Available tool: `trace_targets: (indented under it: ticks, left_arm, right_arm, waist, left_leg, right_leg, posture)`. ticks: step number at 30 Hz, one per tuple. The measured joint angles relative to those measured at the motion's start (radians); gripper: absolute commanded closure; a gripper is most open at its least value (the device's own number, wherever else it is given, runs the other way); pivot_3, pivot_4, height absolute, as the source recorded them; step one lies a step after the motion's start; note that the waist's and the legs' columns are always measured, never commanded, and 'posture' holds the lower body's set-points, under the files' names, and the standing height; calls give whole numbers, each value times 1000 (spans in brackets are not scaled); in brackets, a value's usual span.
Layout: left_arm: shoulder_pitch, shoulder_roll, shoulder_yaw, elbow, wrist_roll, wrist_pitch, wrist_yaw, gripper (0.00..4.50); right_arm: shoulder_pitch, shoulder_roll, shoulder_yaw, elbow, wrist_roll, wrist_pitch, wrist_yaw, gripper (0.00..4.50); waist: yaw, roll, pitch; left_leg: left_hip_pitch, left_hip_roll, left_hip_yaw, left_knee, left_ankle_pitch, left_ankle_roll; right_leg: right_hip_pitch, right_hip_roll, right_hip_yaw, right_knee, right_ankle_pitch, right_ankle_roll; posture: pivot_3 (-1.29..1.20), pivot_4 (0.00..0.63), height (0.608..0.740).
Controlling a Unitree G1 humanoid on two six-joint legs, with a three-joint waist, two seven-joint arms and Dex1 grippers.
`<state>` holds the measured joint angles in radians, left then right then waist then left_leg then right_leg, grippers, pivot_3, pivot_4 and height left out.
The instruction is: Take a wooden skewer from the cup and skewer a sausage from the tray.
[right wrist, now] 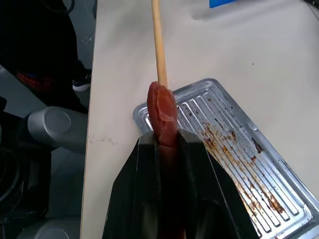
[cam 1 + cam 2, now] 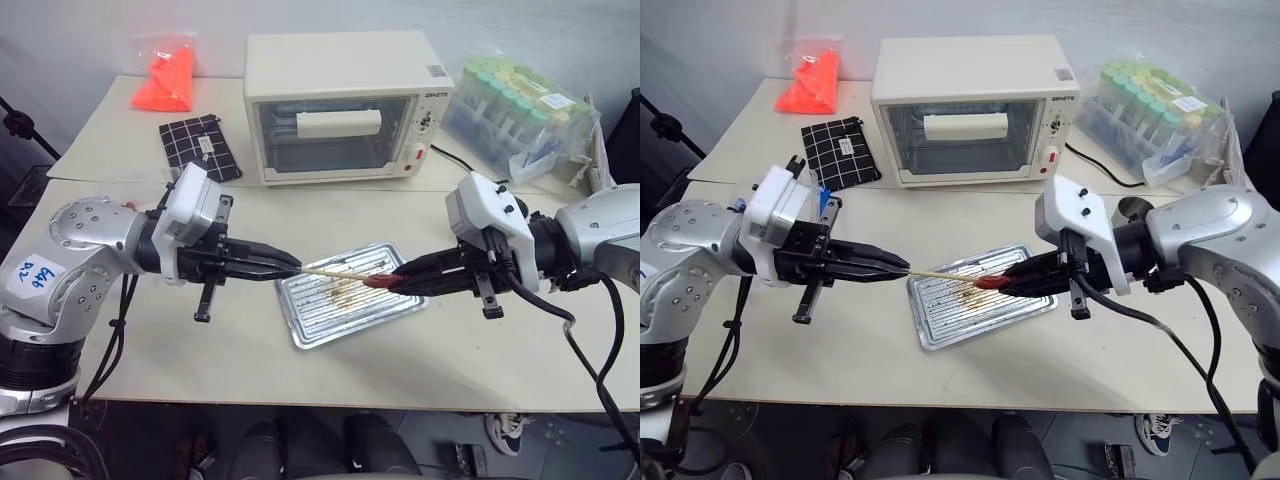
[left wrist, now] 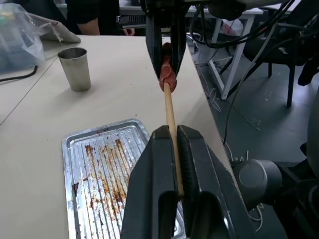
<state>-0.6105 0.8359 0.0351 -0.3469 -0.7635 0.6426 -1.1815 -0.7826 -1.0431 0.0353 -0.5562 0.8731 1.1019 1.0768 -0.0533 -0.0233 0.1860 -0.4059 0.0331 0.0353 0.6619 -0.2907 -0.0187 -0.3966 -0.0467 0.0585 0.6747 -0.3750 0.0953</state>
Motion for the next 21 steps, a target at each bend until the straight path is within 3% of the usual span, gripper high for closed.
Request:
trace_targets:
  ticks: [14,21]
  left_arm:
    - [-52,-157,-59,83,107,-41,0,4500]
    - [-51,-187,-58,86,137,-46,0,4500]
  right_arm:
    - [-27,20,1,7,3,59,-56,4162]
    - [-27,20,0,7,2,65,-66,4162]
  waist:
    - [1,0,0]
    - [1,0,0]
  left_leg:
    - [0,0,0,1,0,0]
    - [0,0,0,1,0,0]
  right_leg:
    - [0,0,0,1,0,0]
    - [0,0,0,1,0,0]
  posture:
    - [0,150,740]
    - [0,150,740]
